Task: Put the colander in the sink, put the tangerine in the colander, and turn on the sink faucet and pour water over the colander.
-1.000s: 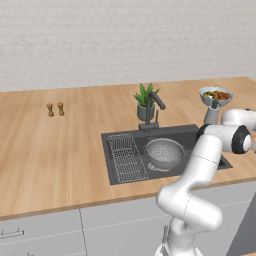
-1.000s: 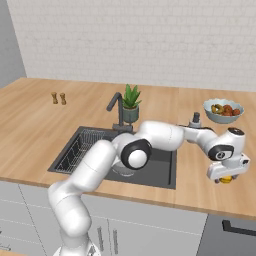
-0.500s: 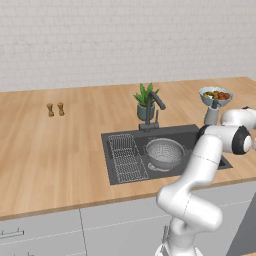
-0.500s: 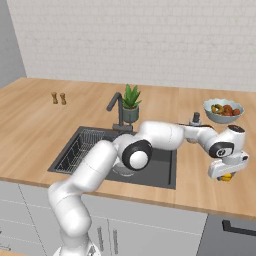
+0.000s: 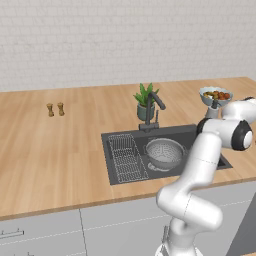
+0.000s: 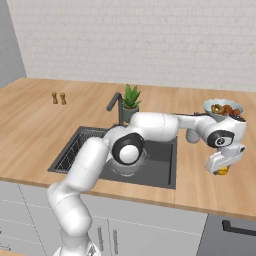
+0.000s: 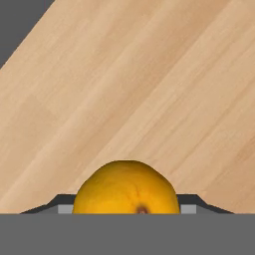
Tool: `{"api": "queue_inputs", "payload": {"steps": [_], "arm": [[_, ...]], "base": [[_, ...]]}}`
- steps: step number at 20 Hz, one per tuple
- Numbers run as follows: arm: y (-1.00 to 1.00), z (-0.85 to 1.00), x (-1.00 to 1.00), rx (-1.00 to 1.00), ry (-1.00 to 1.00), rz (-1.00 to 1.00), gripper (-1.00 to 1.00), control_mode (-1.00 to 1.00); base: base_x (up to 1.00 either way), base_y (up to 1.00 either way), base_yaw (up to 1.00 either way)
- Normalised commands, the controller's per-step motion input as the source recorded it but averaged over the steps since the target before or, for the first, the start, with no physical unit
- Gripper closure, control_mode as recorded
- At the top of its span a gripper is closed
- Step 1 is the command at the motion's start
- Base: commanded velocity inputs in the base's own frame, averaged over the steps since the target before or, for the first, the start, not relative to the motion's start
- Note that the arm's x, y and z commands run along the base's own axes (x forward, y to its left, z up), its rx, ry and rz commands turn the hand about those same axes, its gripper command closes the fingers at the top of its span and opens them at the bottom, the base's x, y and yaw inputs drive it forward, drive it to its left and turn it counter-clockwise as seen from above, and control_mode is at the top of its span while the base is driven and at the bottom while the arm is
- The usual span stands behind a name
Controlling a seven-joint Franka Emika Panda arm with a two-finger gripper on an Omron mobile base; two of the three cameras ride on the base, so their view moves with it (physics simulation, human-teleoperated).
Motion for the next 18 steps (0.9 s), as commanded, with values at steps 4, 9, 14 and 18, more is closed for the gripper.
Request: {"api": "queue_inputs", "payload": {"steps": [4, 9, 14, 18], "arm": [[0.79, 0.26, -0.42, 0.0, -0.01, 0.04, 1.0, -1.0], [0.95, 0.11, -0.46, 0.0, -0.16, 0.0, 1.0, -1.0], [1.0, 0.01, -0.32, 0.0, -0.25, 0.0, 1.0, -1.0], [1.0, 0.12, 0.02, -0.05, -0.16, -0.05, 1.0, -1.0]], "base": [[0.0, 0.0, 0.0], [0.0, 0.0, 0.0], [0.0, 0.0, 0.0], [0.0, 0.0, 0.0]]}}
